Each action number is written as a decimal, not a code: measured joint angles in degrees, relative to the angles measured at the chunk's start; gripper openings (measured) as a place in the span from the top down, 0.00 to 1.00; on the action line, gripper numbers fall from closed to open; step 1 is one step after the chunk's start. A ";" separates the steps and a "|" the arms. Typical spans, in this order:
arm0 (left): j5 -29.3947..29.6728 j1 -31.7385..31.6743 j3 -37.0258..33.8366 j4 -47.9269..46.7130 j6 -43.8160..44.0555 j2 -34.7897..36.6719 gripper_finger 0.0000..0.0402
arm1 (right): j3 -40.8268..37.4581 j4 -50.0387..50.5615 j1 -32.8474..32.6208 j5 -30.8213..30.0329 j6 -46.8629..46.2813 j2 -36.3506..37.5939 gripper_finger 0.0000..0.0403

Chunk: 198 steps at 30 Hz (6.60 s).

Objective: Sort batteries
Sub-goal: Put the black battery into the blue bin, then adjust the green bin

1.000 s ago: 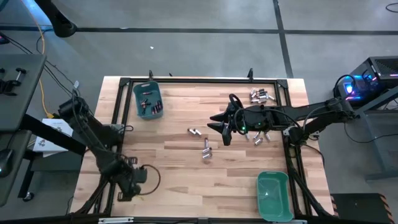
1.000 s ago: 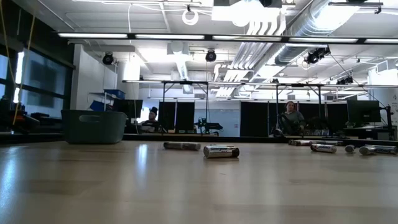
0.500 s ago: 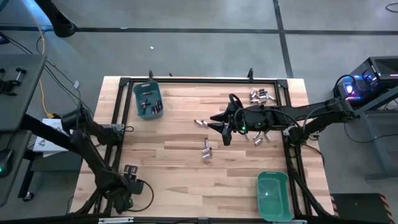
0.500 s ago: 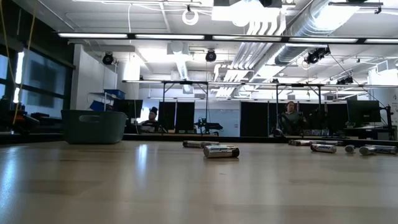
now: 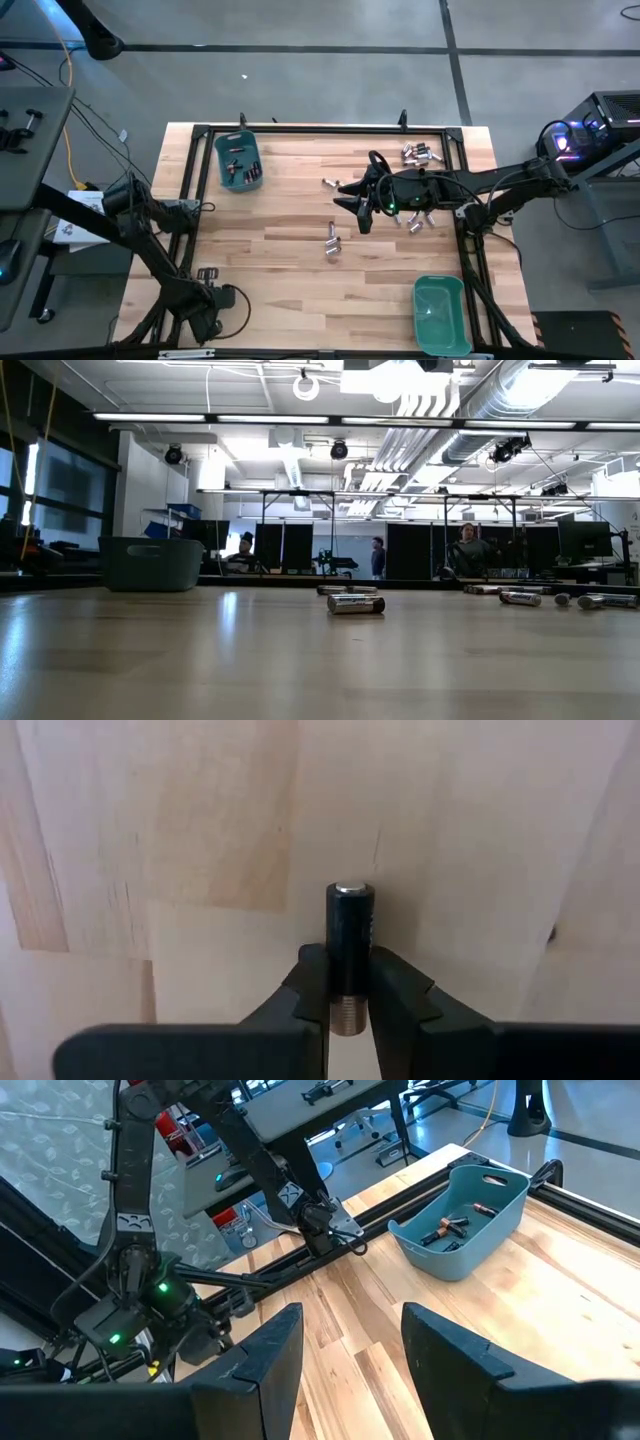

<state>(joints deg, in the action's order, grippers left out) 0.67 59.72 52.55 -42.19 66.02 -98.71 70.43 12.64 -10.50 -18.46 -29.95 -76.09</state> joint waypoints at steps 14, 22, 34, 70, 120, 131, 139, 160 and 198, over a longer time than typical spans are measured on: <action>9.05 -9.07 -0.21 4.64 2.61 5.68 0.92 | -0.02 0.00 -0.02 0.00 0.37 -0.02 0.59; 13.67 -18.94 -0.21 9.26 -3.89 8.49 0.92 | -0.01 0.17 -0.02 0.62 0.42 -0.02 0.59; 28.20 -42.59 2.02 4.65 -5.87 27.06 0.92 | 0.00 0.43 -0.02 1.73 0.42 -0.02 0.59; 4.31 -100.27 0.51 -13.00 -50.15 11.59 0.92 | 0.00 0.39 -0.04 1.68 -3.26 -0.02 0.59; 2.55 -103.22 8.06 -19.99 -46.02 21.68 0.68 | -0.02 2.90 -0.02 2.84 -2.23 5.09 0.59; 4.64 -88.69 10.28 -2.93 -36.85 38.28 0.68 | -0.02 22.86 6.28 2.86 -7.63 12.42 0.59; 11.69 -79.24 10.26 12.15 -37.93 38.48 0.68 | -0.02 44.31 19.82 7.48 -12.22 10.64 0.59; -0.90 -81.95 10.19 28.97 -55.83 31.25 0.68 | -0.02 64.80 55.81 18.15 27.73 -14.59 0.49; -0.22 -85.57 10.19 31.99 -51.58 30.79 0.68 | -0.02 54.91 63.23 10.54 48.33 -34.18 0.54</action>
<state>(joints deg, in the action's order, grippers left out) 0.44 -25.85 62.74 -10.20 14.44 -67.93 70.41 67.55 52.73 -7.92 18.37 -110.28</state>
